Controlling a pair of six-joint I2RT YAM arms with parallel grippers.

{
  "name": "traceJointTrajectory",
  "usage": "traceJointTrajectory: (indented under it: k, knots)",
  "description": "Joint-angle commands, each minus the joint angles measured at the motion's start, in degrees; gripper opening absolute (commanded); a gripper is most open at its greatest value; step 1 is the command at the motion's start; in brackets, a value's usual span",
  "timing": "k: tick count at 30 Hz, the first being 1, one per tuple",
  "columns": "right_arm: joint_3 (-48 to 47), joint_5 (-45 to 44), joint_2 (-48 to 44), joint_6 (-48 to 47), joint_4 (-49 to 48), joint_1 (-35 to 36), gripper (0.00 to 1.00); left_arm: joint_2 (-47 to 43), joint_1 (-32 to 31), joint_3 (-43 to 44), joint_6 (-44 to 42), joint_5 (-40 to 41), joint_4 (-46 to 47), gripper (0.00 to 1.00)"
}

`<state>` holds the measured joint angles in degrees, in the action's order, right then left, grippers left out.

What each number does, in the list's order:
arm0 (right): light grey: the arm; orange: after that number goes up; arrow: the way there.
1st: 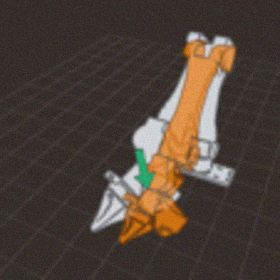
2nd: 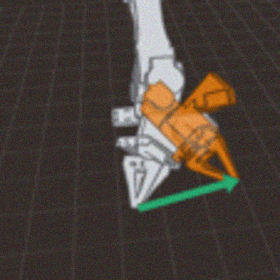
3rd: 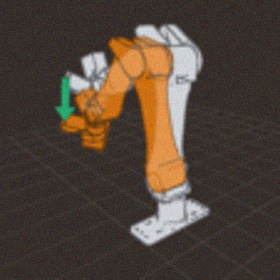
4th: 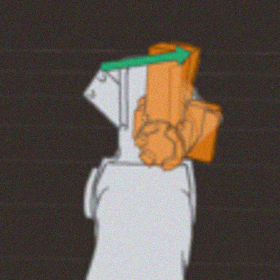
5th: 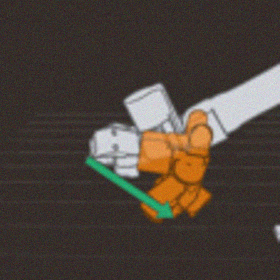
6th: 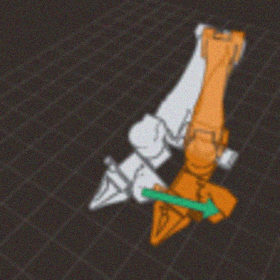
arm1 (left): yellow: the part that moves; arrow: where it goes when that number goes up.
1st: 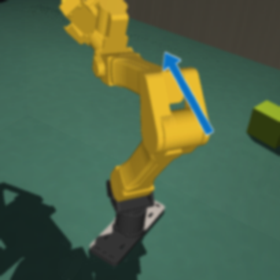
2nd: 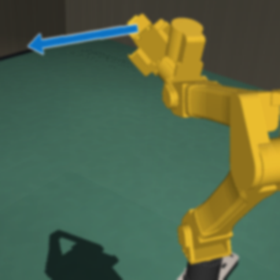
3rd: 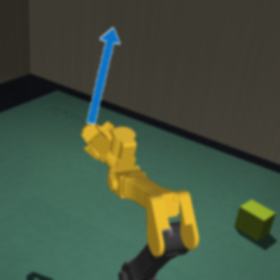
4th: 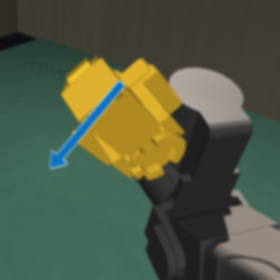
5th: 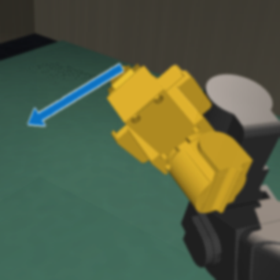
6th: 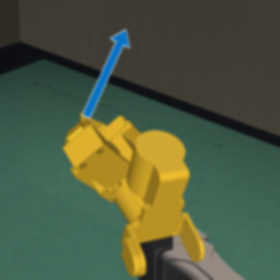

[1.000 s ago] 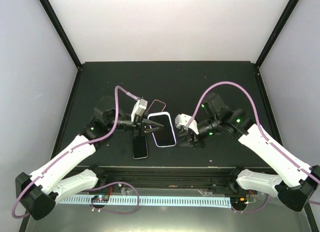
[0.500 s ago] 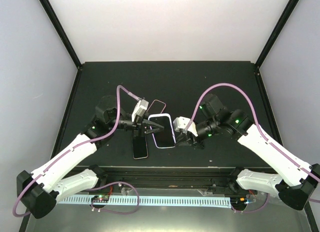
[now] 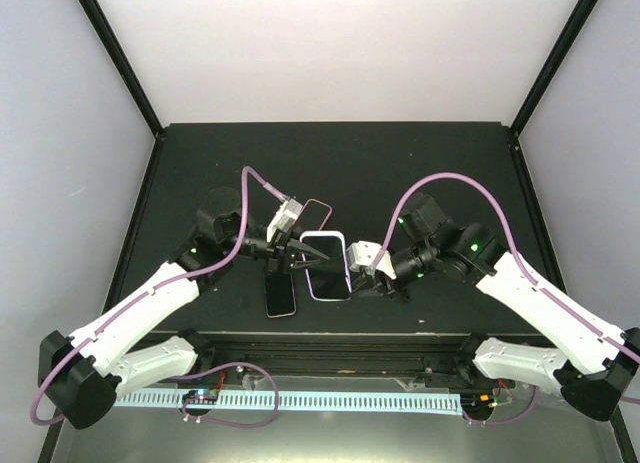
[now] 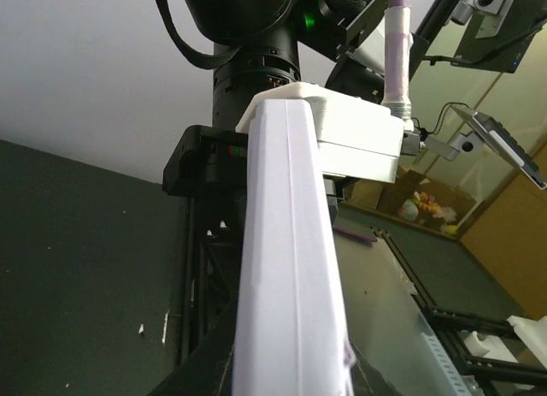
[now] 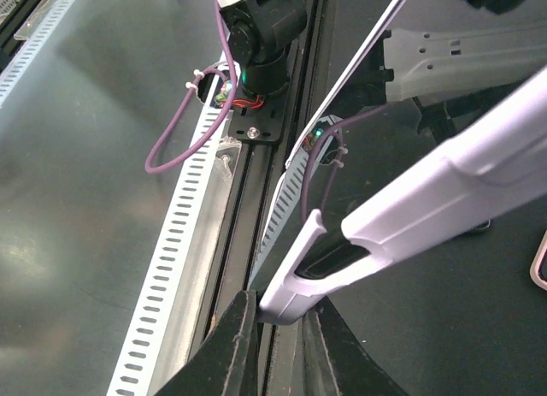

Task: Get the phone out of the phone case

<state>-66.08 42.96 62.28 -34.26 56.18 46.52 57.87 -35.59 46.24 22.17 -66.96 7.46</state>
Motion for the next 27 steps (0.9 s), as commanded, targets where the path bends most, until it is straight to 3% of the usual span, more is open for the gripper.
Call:
traceJointTrajectory:
  k: [1, 12, 19, 27]
  knots:
    - [1.40, -5.28, -0.67, -3.84, -5.39, 0.66, 0.06, 0.43, -0.87, 1.78, 4.03, -4.31, 5.56, 0.02]
    - [3.81, -17.30, -0.95, -7.43, -7.27, 0.64, 0.05, 1.11, -2.97, 1.86, 3.99, -6.67, 4.98, 0.02]
    - [4.59, -23.95, -1.03, -4.90, -12.27, 0.62, 0.05, 1.26, -3.90, 2.20, 3.11, -7.41, 3.74, 0.02]
    - [4.47, -22.92, -2.48, 2.98, -16.77, 0.58, 0.09, 0.58, -3.89, 3.16, 0.55, -6.11, 0.77, 0.02]
